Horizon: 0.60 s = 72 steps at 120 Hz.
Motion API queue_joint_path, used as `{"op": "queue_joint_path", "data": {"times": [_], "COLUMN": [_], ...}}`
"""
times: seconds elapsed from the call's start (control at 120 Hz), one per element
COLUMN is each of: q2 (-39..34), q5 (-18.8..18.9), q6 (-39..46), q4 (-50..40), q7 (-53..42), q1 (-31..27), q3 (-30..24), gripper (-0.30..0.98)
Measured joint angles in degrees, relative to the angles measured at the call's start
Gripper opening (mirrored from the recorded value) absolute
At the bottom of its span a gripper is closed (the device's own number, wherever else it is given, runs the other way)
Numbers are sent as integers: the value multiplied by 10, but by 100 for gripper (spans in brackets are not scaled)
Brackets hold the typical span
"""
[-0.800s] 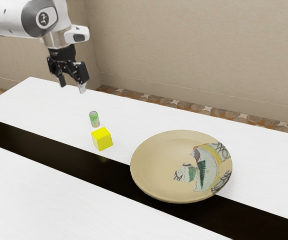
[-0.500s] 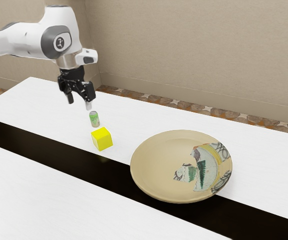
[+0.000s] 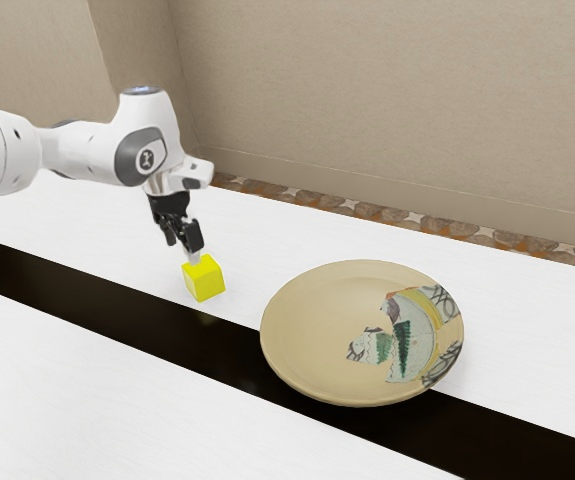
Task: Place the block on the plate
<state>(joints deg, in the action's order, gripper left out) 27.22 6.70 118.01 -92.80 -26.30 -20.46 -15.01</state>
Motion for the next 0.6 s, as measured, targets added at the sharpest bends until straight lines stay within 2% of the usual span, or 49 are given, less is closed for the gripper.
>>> {"op": "queue_joint_path", "data": {"times": [0.283,0.6], "q2": [50,86], "q5": [39,49], "q6": [43,83], "q4": [18,20], "q7": [-61,-77], "q1": [-12,-7], "q3": [-14,-9], "gripper": [69,69]}}
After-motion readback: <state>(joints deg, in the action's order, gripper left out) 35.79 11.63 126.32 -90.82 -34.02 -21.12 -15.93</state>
